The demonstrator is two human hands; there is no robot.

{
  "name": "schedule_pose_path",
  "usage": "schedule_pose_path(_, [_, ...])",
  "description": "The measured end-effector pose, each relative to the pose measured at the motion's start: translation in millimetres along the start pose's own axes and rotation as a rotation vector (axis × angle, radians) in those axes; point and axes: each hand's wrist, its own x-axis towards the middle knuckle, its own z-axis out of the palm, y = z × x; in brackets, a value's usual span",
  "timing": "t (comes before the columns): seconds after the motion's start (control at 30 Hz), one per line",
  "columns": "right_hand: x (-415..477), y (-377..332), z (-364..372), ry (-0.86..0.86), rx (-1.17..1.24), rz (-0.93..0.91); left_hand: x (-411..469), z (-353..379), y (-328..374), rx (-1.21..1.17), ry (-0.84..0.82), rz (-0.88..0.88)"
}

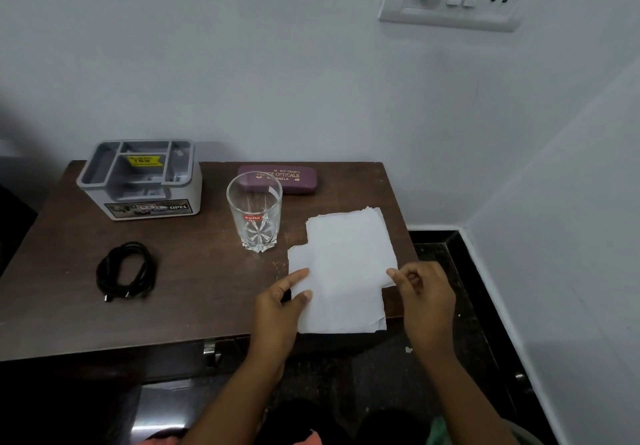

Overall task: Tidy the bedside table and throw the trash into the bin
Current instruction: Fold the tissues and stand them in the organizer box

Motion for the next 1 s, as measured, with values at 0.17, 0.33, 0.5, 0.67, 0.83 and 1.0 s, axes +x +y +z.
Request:
schedule_pose_path(0.17, [23, -11, 2, -0.156, 0.486, 0.538, -1, 1, 2, -0.012, -0.006, -0.009])
schedule_pose_path(0.33, [44, -15, 7, -0.192, 0.390, 0.611, -2, 0, 3, -0.004, -0.012, -0.018])
schedule_pose_path(0.5, [54, -20, 4, -0.293, 0.585, 0.654, -1, 3, 5, -0.007, -0.018, -0.013])
schedule_pose_path(0.67, [62, -31, 8, -0.398, 0.475, 0.639, -2, 2, 4, -0.014, -0.033, -0.038])
schedule_pose_path(0.83, [78, -48, 1, -0.388, 0.739, 0.616, -1, 3, 5, -0.020, -0.027, -0.042])
schedule_pose_path(1.0, [77, -36, 0, -0.365, 0.792, 0.750, -3, 2, 12, -0.065, 0.010, -0.059])
